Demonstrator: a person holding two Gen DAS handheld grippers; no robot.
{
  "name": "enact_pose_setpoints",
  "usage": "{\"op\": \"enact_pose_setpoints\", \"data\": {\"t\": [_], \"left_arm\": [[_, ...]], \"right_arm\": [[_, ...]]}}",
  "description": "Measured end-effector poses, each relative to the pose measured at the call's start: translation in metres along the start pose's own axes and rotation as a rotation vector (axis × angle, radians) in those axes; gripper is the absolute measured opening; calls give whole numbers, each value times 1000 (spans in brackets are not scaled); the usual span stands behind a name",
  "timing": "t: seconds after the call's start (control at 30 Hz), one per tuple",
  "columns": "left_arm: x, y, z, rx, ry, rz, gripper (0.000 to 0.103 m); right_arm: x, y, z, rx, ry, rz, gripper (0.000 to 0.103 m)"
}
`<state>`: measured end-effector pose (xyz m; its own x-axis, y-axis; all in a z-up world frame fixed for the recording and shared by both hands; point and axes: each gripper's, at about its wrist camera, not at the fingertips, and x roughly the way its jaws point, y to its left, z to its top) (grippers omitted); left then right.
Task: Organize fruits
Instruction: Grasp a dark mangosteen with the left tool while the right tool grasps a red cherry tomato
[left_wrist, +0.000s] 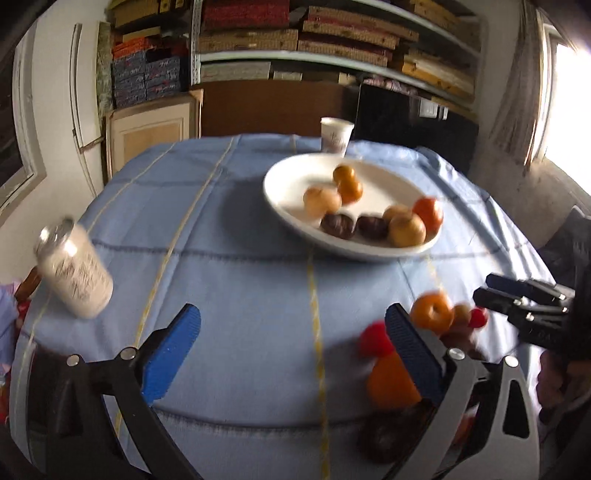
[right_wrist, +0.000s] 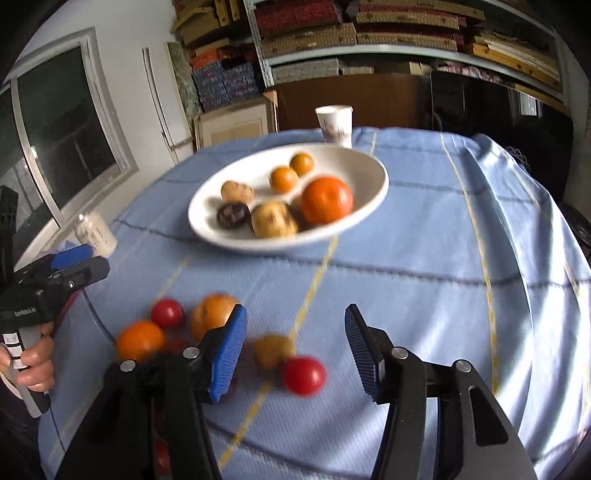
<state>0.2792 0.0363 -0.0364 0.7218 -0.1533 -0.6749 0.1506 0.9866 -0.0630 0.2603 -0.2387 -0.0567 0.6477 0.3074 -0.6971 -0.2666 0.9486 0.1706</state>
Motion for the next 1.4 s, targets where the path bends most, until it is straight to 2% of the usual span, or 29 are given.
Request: {"op": "enact_pose_setpoints", "data": {"t": [0.13, 0.3, 0.5, 0.63, 0.83, 1.03, 1.17, 1.23, 1.3, 1.37, 1.4], "left_arm": [[-6, 7, -11, -18, 5, -24, 98], [-8, 14, -12, -38, -1, 2, 98], [-8, 24, -11, -81, 10, -3, 98], [-8, 24, -12, -92, 13, -20, 98], [-9, 13, -14, -51, 29, -90, 98], [-10, -16, -21, 67, 46, -180, 98], [-11, -31, -27, 138, 58, -229, 84], [-10, -35, -29, 154, 70, -243, 83], [-8, -37, -30, 162, 83, -253, 72], [-4, -37, -32, 160, 107, -274, 68], [-1, -38, -32, 161, 116, -280, 59]], "right_arm": [[0, 9, -9, -50, 32, -5, 56], [3, 14, -17, -89, 72, -8, 56], [3, 6, -19, -62, 85, -2, 45], [7, 6, -21, -71, 91, -26, 35], [13, 8, -23, -79, 114, -16, 26], [6, -2, -19, -13, 83, -10, 26], [6, -6, -18, 6, 88, -15, 26], [6, -6, -18, 9, 87, -8, 26], [5, -5, -17, 6, 85, -7, 26], [5, -5, -17, 5, 85, -6, 26], [5, -5, -17, 5, 85, -7, 26]]}}
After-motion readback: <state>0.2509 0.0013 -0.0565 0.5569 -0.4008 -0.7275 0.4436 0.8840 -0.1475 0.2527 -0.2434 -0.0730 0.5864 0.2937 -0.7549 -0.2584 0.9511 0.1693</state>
